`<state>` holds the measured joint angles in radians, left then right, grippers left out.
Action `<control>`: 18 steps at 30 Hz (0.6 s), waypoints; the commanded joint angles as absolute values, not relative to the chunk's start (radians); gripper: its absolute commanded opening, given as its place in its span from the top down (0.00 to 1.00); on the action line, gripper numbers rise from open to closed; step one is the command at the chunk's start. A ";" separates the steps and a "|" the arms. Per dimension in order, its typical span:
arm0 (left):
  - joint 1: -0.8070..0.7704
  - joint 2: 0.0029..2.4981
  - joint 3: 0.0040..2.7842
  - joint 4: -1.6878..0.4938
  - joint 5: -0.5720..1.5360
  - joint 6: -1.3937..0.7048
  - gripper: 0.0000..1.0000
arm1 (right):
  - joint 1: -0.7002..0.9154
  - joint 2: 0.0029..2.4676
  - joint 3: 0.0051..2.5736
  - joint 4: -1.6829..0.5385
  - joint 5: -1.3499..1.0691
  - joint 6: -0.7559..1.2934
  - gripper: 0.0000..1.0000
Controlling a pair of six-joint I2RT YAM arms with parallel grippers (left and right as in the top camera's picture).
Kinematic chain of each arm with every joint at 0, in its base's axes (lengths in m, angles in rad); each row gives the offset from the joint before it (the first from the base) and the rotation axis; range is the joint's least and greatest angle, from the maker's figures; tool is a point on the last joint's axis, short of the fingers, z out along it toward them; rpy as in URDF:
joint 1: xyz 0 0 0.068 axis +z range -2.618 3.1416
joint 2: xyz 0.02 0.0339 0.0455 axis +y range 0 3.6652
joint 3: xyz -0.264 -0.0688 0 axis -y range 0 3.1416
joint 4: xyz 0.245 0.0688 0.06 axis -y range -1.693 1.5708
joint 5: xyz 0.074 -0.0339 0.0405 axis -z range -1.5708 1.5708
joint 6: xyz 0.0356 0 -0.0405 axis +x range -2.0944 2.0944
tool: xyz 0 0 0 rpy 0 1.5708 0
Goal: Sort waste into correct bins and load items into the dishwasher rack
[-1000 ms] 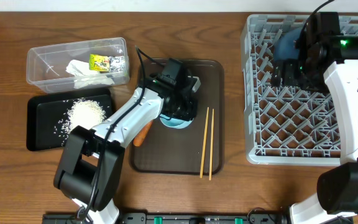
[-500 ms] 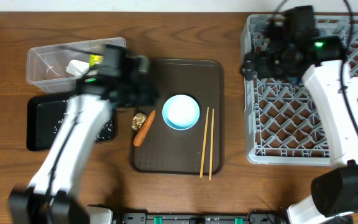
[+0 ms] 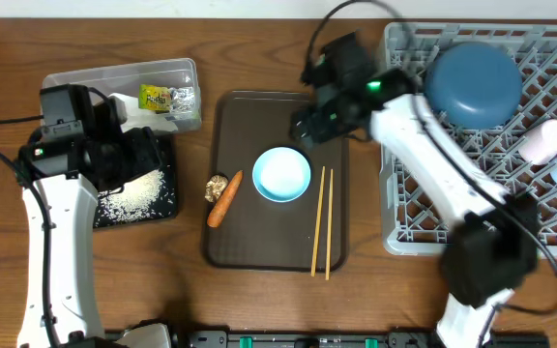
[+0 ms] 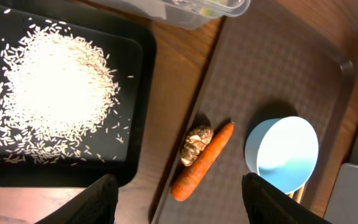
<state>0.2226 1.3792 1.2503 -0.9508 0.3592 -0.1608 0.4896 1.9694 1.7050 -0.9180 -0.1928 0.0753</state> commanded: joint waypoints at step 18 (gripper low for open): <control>0.226 1.385 1.262 -0.958 0.354 -0.163 0.35 | 0.583 2.211 1.701 -0.921 0.004 0.168 0.99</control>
<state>0.2226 1.3792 1.2503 -0.9543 0.3595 -0.1608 0.5838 2.2066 1.7042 -0.9249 -0.0696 0.1471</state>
